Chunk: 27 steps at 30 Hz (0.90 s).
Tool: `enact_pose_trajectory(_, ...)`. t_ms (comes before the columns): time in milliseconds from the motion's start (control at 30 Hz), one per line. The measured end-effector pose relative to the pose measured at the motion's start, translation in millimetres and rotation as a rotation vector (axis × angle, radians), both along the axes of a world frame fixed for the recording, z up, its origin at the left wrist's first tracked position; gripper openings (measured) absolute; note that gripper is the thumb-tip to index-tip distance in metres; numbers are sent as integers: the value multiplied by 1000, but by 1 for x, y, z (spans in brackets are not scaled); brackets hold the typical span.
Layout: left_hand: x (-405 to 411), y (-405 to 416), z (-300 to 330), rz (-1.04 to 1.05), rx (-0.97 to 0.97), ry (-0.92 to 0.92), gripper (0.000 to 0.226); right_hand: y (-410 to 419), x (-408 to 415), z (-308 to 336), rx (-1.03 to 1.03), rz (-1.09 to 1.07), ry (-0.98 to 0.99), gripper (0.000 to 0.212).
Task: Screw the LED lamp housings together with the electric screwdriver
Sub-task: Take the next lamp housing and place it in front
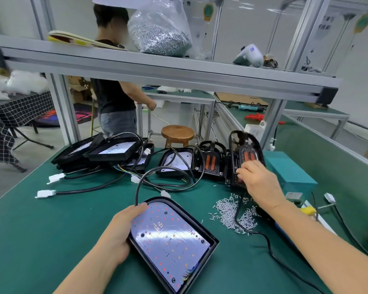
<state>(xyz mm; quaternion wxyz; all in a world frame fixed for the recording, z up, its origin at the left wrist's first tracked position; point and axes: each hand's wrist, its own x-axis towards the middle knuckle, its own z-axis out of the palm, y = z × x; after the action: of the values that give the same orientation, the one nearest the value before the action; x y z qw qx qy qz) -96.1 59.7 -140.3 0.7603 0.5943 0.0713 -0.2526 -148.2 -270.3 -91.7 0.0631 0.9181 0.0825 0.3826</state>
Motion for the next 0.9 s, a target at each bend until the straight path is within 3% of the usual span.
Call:
enact_pose_trajectory(167,1,-1,2,39,-56,66,30,63,-52,14,-46,312,13,7)
enact_pose_trajectory(367,0,-4,8,24,-109,135,33,137,-97,8,-149,621,205,29)
enact_pose_trajectory(500,0,-3,8,-3,-101,115,33,145,-110,-8,-243,664,333,8)
enact_pose_trajectory(767,3,-2,3,-50,-189,155,46,135,-100,-12,-238,643,523,10)
enact_pose_trajectory(900,2,-4,3,-148,-171,75,37,139,-93,-10,-259,628,652,17)
